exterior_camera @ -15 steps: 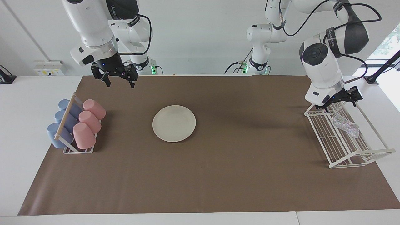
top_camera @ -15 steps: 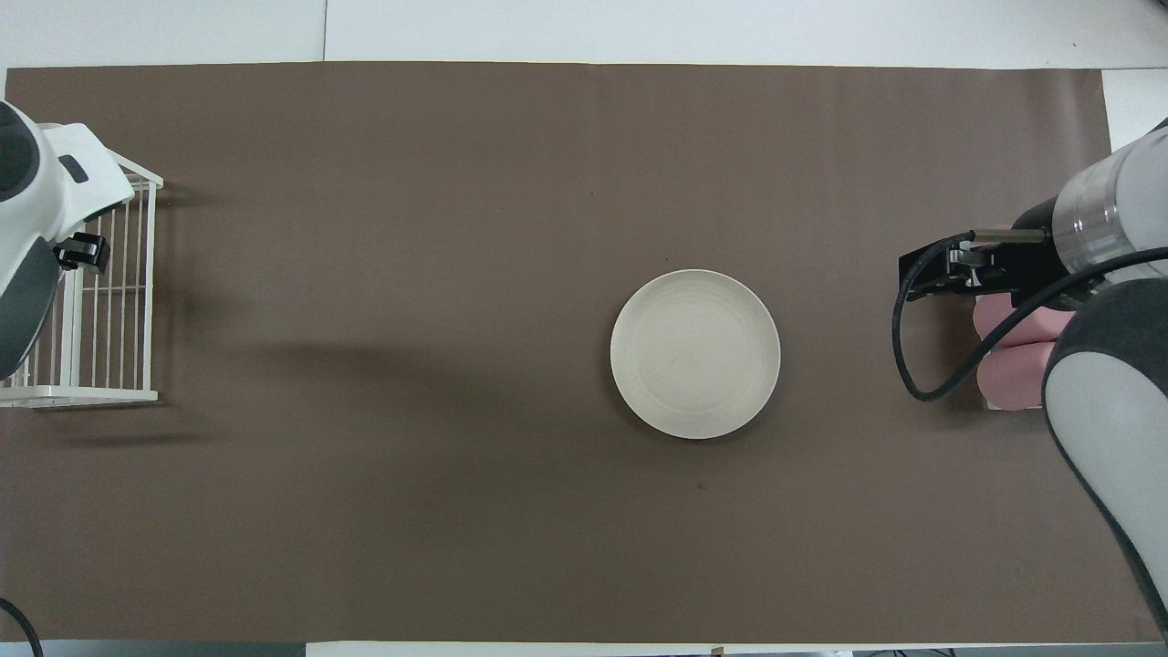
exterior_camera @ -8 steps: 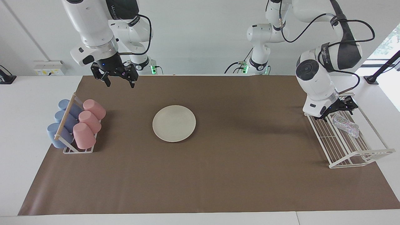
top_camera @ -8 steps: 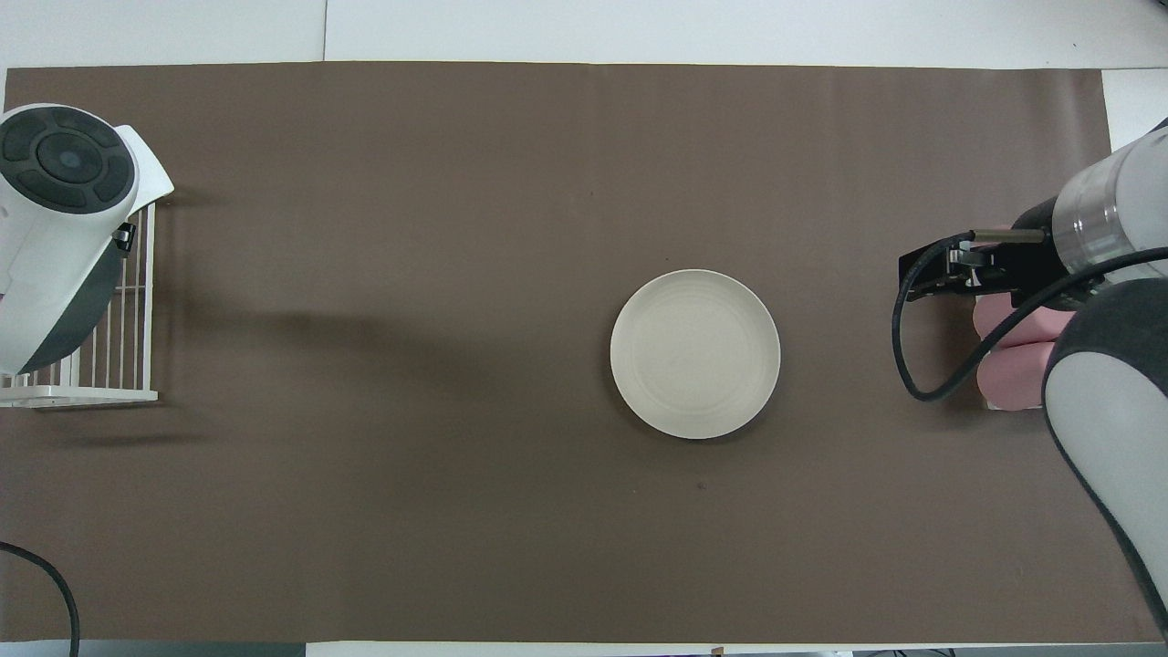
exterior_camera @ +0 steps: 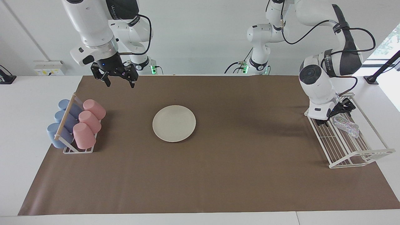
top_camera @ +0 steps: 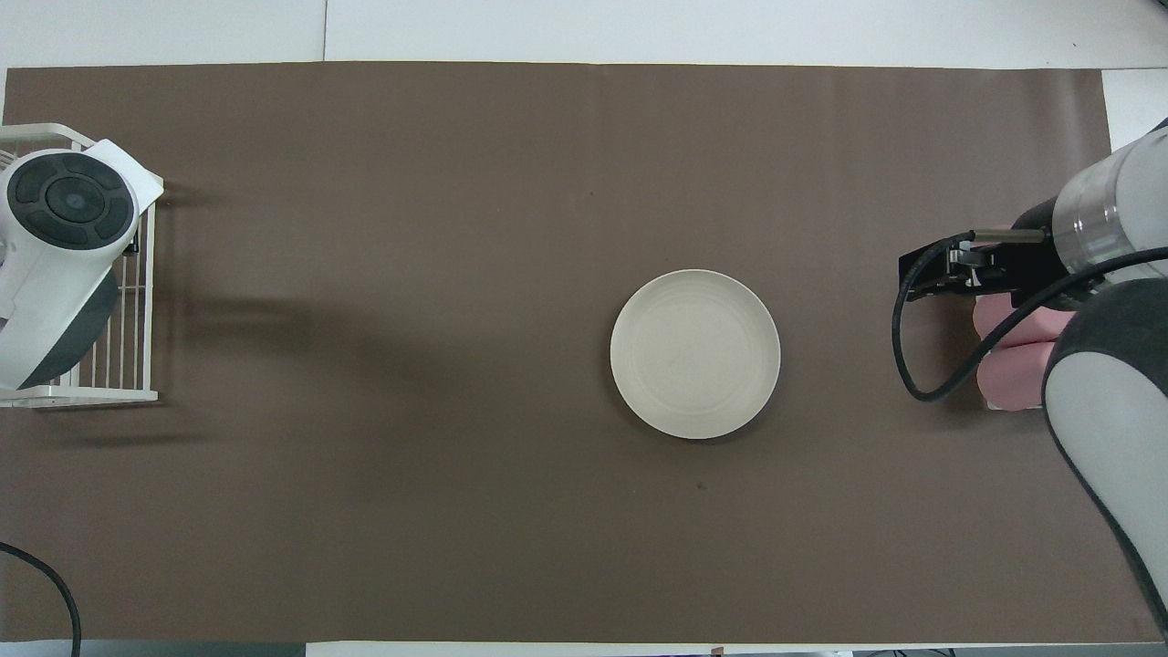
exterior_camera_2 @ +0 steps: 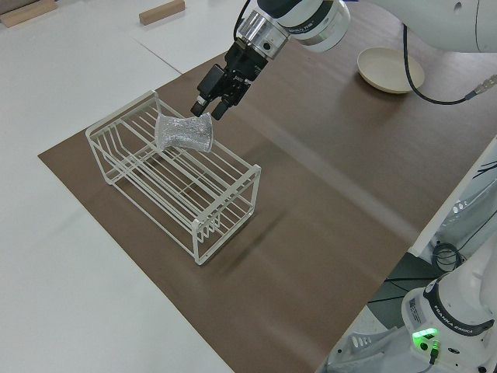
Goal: Wipe plate with sponge
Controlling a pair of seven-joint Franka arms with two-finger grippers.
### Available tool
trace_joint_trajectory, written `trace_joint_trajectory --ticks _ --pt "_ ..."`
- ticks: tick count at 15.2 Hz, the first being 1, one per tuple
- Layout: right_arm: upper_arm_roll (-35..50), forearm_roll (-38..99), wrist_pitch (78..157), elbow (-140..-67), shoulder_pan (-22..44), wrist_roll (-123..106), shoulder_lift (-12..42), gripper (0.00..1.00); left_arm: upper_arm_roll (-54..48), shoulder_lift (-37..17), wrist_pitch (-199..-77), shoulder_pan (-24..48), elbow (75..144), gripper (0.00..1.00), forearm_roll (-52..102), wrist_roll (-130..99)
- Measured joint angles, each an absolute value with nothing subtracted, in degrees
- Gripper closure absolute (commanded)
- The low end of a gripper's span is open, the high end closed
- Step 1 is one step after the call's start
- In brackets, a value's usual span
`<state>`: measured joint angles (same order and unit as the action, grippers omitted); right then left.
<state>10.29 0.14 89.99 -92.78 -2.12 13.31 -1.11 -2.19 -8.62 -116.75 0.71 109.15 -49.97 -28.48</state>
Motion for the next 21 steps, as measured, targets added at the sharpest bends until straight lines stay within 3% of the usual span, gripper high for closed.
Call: trace_joint_trajectory --ticks 2,6,14,17,18,19,21 --pt "10.3 0.1 90.0 -92.8 -2.1 13.3 -1.1 0.0 -2.2 -8.6 -117.3 0.2 109.2 0.2 -50.1 -28.5" --pt "10.3 0.1 90.0 -92.8 -2.1 13.3 -1.1 0.0 -2.2 -8.6 -117.7 0.2 109.2 0.49 -50.1 -28.5" --pt "10.3 0.1 90.0 -92.8 -2.1 13.3 -1.1 0.0 -2.2 -8.6 -119.9 -0.6 109.9 0.51 -50.2 -28.6" --pt "10.3 0.1 90.0 -92.8 -2.1 13.3 -1.1 0.0 -2.2 -8.6 -120.6 -0.7 110.0 0.79 -50.2 -29.0" --pt "10.3 0.1 90.0 -92.8 -2.1 13.3 -1.1 0.0 -2.2 -8.6 -120.7 -0.7 110.0 0.95 -50.2 -29.3" --pt "10.3 0.1 90.0 -92.8 -2.1 13.3 -1.1 0.0 -2.2 -8.6 -120.7 -0.8 110.0 1.0 -50.2 -29.5" --pt "10.3 0.1 90.0 -92.8 -2.1 13.3 -1.1 0.0 -2.2 -8.6 -120.8 -0.8 110.1 1.0 -50.2 -29.7"
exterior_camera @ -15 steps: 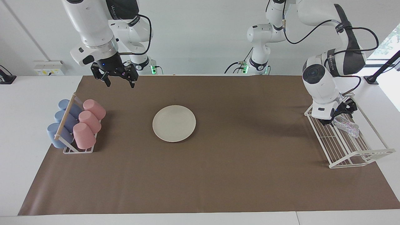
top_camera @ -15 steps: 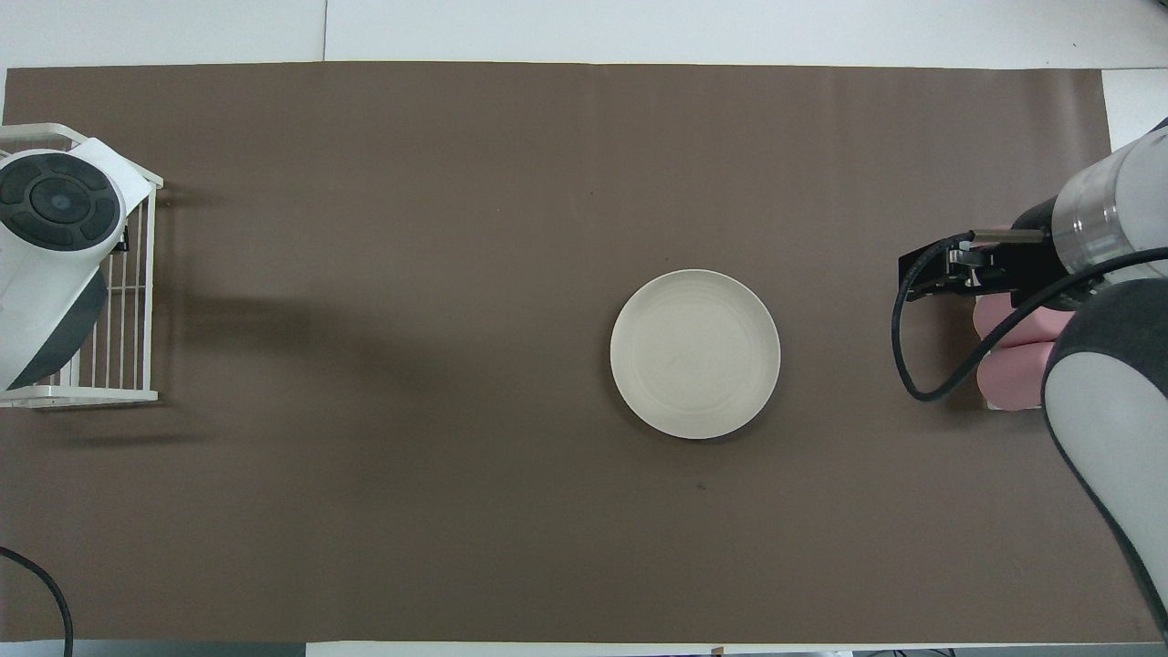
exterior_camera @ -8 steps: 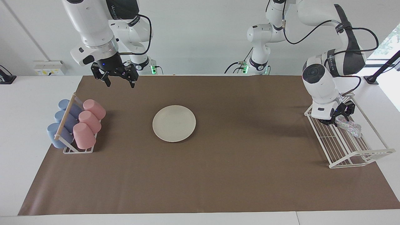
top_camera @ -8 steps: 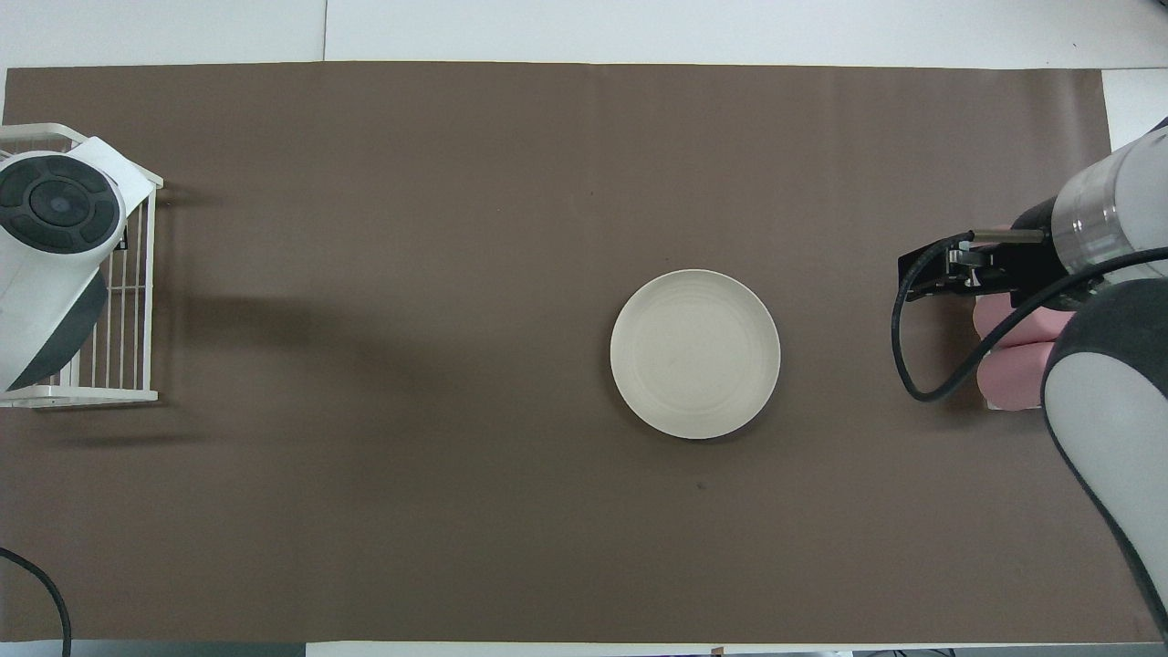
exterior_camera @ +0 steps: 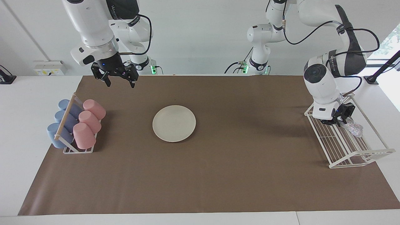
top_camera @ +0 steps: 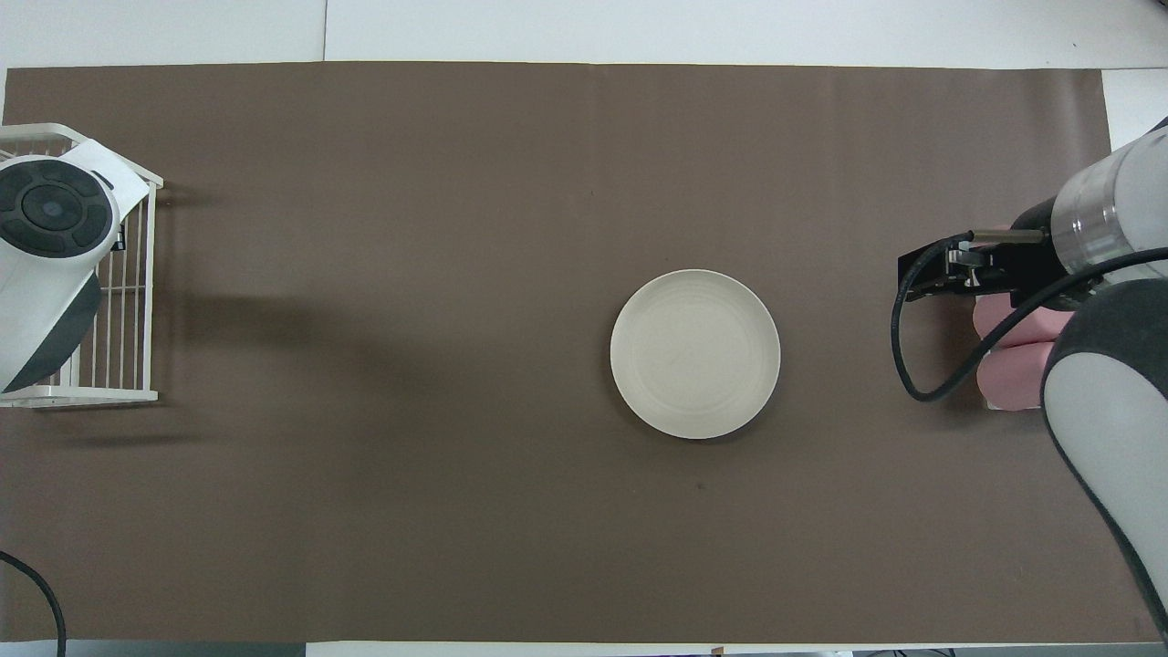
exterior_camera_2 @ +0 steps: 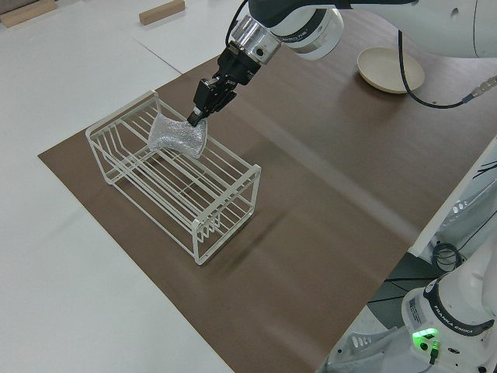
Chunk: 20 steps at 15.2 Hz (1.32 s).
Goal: Wipe plate with sponge
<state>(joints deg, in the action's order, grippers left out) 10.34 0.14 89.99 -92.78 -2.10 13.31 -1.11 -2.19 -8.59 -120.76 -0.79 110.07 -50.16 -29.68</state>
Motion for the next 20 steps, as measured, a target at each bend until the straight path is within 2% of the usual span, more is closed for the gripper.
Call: trace_joint_trajectory --ticks 8,15,20 --pt "10.3 0.1 90.0 -92.8 -2.1 13.3 -1.1 0.0 -2.4 -8.6 -118.6 -0.8 108.2 1.0 -50.1 -29.7" --pt "10.7 2.6 89.8 -92.8 -2.1 20.6 -1.1 0.0 -3.2 -13.4 -100.8 0.6 88.8 1.0 -33.5 -23.6" --pt "10.8 5.2 88.3 -92.6 -2.2 29.1 -1.1 0.0 -2.8 -18.2 -88.6 0.5 76.2 1.0 -11.4 -23.4"
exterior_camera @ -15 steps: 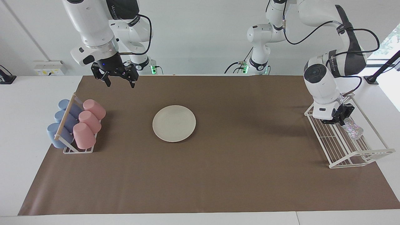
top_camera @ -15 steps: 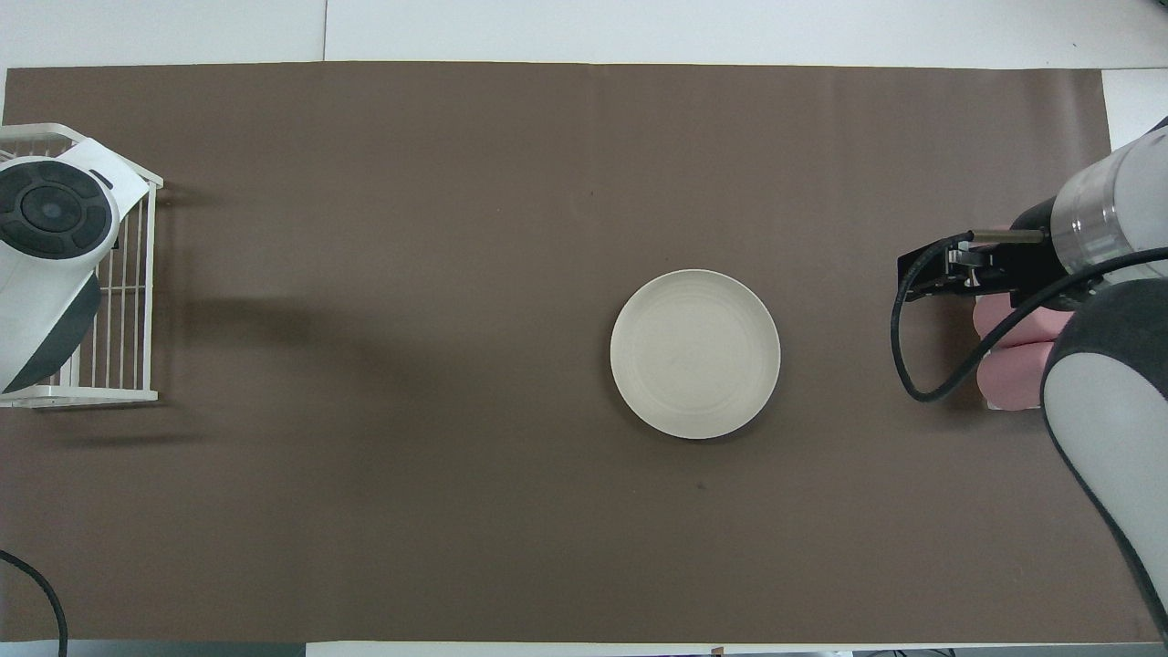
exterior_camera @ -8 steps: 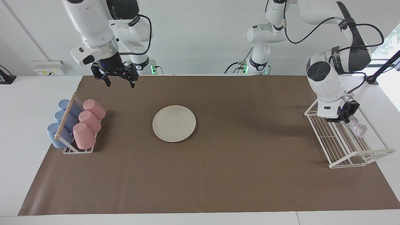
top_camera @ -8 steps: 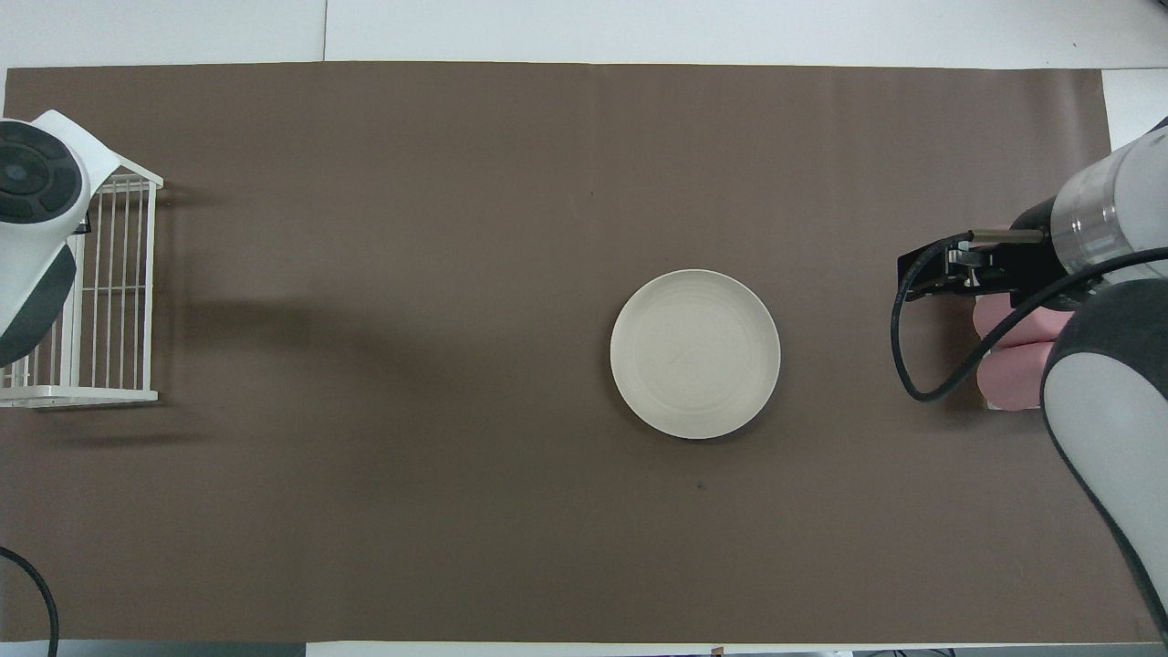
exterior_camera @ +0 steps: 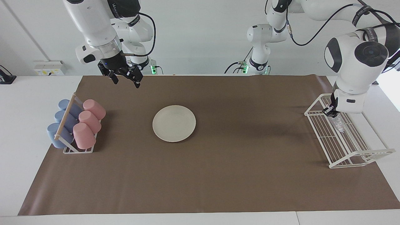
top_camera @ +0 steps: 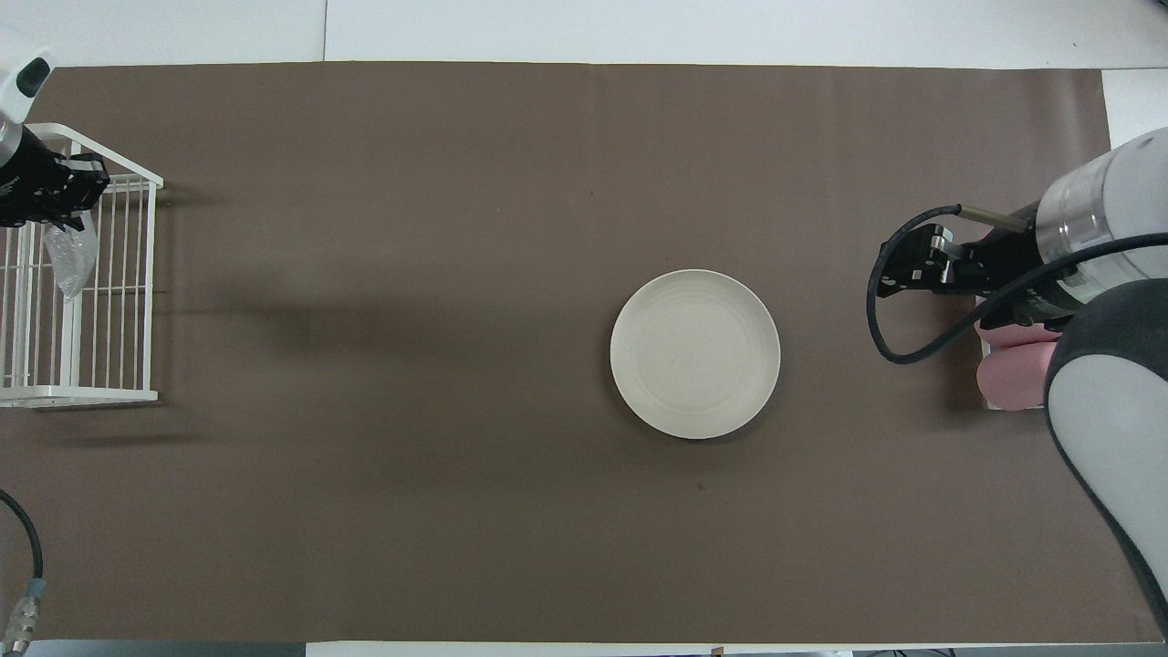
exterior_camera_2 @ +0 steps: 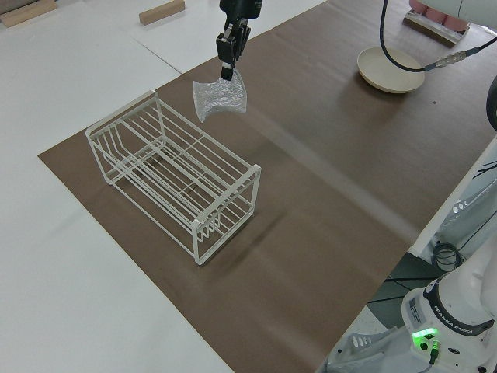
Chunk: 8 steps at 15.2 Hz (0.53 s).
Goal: Wipe plate with sponge
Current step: 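Lift the sponge with the left gripper while the right gripper reaches the plate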
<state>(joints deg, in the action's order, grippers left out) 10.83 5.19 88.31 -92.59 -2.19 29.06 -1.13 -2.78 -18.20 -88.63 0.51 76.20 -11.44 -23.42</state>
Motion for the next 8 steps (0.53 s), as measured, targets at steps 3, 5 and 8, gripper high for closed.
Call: trace_joint_trajectory --ticks 3,5,8 --pt "10.7 8.7 86.7 -92.3 -2.8 36.7 -1.2 0.0 -1.9 -19.9 -84.3 -1.2 71.7 1.0 4.3 -23.9" --pt "10.1 11.1 86.1 -92.3 -3.0 40.9 -1.2 0.0 -1.8 -20.2 -83.5 -4.1 71.0 1.0 14.8 -24.3" --pt "9.3 15.6 83.5 -92.3 -3.6 48.4 -1.5 0.0 -1.8 -20.2 -83.0 -6.1 71.0 1.0 26.6 -27.0"
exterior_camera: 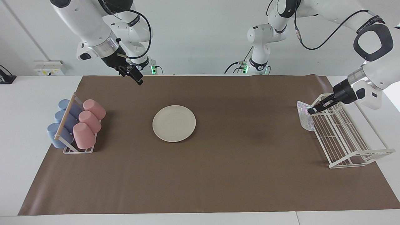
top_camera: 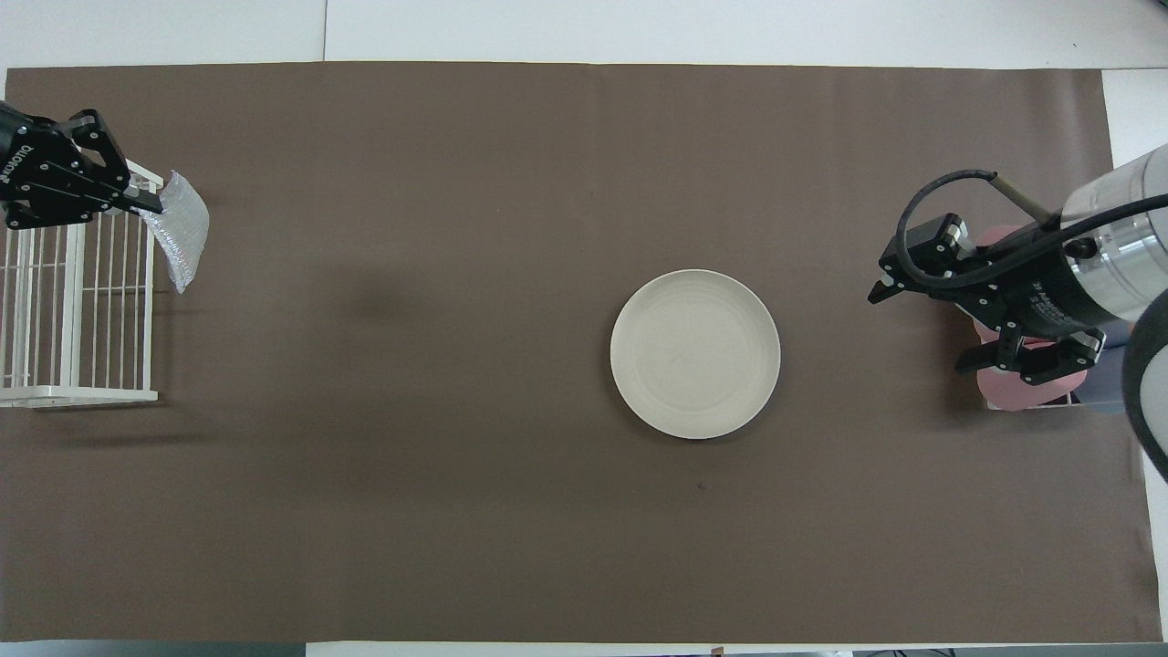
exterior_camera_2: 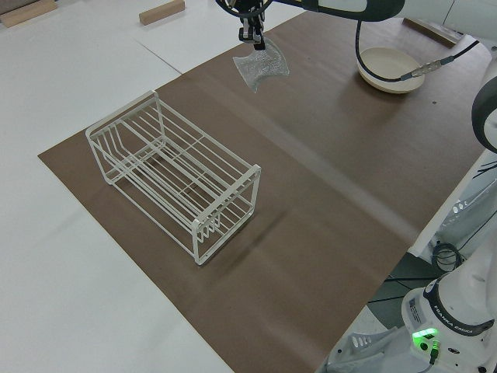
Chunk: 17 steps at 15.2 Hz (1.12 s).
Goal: Wipe plate with sponge
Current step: 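Lift the sponge with the left gripper while the right gripper reaches the plate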
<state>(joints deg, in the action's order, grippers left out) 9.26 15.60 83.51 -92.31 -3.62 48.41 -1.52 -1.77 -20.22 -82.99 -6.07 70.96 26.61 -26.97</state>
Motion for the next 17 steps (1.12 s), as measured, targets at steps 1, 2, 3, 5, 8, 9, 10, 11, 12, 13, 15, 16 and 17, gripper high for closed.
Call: trace_joint_trajectory --ticks 1,2,3,5,8,9,10,11,12,13,15,16,17 --pt "9.2 17.3 83.1 -92.3 -3.9 50.8 -1.6 0.0 -1.8 -20.2 -82.8 -6.2 71.2 1.0 30.6 -27.7" --pt "9.1 19.0 83.1 -92.3 -4.2 52.8 -1.8 0.0 -1.8 -20.2 -82.6 -6.3 71.8 1.0 34.5 -28.3" --pt "9.0 20.5 83.0 -92.4 -4.4 54.3 -1.8 0.0 -1.8 -20.1 -82.5 -6.4 72.8 1.0 38.2 -28.6" --pt "8.9 23.9 83.0 -93.1 -4.9 55.6 -2.1 0.0 -1.9 -20.0 -82.4 -7.2 75.8 1.0 46.2 -28.9" --pt "8.5 26.0 84.1 -94.5 -5.3 57.3 -2.7 0.0 -2.1 -18.4 -82.4 -7.9 81.9 1.0 55.7 -28.9" --pt "8.5 27.3 84.7 -94.9 -5.5 58.8 -2.8 0.0 -2.1 -17.2 -82.8 -7.9 84.7 1.0 59.3 -28.9" --pt "8.5 29.2 85.7 -95.5 -5.5 60.4 -3.0 0.0 -2.3 -15.7 -83.6 -7.9 88.0 1.0 63.0 -28.6" --pt "8.5 31.4 87.4 -96.7 -5.5 61.6 -3.5 0.0 -2.4 -13.9 -84.6 -7.9 91.7 1.0 66.5 -27.9" --pt "8.6 32.9 89.7 -98.6 -5.5 62.2 -4.2 0.0 -2.7 -12.0 -85.3 -7.9 95.6 1.0 70.2 -26.8" --pt "8.7 33.7 91.9 -100.3 -5.3 62.4 -4.9 0.0 -2.9 -10.1 -85.8 -7.7 99.7 1.0 73.8 -24.9" --pt "9.4 34.4 94.6 -102.6 -3.0 62.4 -6.0 0.0 -3.4 -6.5 -86.0 -7.0 107.6 1.0 79.0 -18.8" --pt "9.6 34.4 96.4 -103.0 -0.5 62.4 -6.3 0.0 -3.5 -5.3 -85.9 -6.0 110.6 1.0 80.2 -15.6" --pt "9.8 34.4 99.1 -103.4 2.3 62.6 -6.5 0.0 -3.5 -4.4 -85.6 -4.9 113.2 1.0 80.8 -12.5"
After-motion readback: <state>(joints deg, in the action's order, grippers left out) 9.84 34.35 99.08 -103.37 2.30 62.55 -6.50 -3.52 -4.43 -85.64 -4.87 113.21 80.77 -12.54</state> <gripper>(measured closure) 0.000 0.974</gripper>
